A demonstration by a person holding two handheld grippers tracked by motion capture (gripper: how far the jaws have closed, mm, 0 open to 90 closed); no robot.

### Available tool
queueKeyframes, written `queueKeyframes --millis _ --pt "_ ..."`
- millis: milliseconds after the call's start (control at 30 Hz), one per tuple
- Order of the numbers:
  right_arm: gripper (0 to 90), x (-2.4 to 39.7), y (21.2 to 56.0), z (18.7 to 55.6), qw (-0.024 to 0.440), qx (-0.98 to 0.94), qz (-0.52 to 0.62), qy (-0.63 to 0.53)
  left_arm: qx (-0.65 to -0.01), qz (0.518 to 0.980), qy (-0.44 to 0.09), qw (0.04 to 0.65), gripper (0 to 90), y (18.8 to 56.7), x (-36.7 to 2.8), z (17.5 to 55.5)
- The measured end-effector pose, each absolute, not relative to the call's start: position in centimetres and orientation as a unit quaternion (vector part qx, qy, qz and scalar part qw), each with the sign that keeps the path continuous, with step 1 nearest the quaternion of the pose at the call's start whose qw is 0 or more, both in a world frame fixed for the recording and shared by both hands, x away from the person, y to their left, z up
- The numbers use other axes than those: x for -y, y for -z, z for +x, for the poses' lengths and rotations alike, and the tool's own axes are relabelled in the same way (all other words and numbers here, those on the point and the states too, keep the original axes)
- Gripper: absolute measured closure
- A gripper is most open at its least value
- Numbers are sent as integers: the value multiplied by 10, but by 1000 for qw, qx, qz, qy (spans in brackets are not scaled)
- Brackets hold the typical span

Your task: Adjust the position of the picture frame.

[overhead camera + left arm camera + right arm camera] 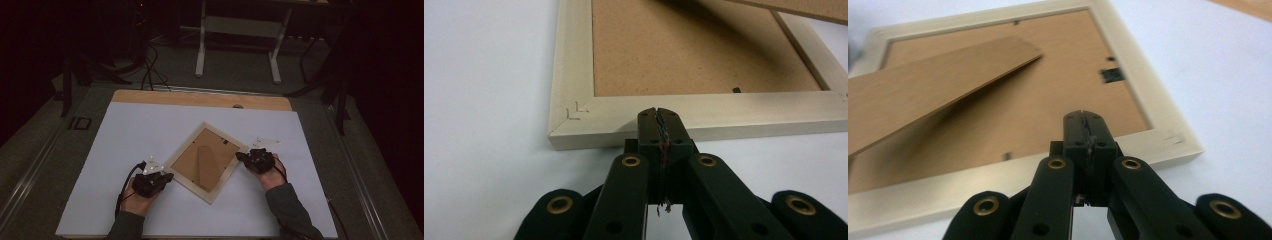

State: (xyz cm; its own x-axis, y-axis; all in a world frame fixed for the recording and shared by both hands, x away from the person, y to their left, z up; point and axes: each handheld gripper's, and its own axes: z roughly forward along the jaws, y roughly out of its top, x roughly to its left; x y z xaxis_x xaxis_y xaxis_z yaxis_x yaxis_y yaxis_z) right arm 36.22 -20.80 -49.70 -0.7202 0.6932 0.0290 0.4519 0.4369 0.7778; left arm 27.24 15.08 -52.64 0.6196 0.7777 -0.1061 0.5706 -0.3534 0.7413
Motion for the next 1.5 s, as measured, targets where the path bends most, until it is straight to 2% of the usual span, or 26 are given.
queueKeyframes --millis 200,800,1500 --pt "898 214 501 383 167 -821 367 -405 -412 819 -133 378 900 529 -147 271" --pt "898 215 513 432 162 -810 433 -361 -401 830 -130 364 900 533 -141 265" --pt "899 224 524 437 141 -807 459 -344 -402 829 -123 370 900 536 -138 268"
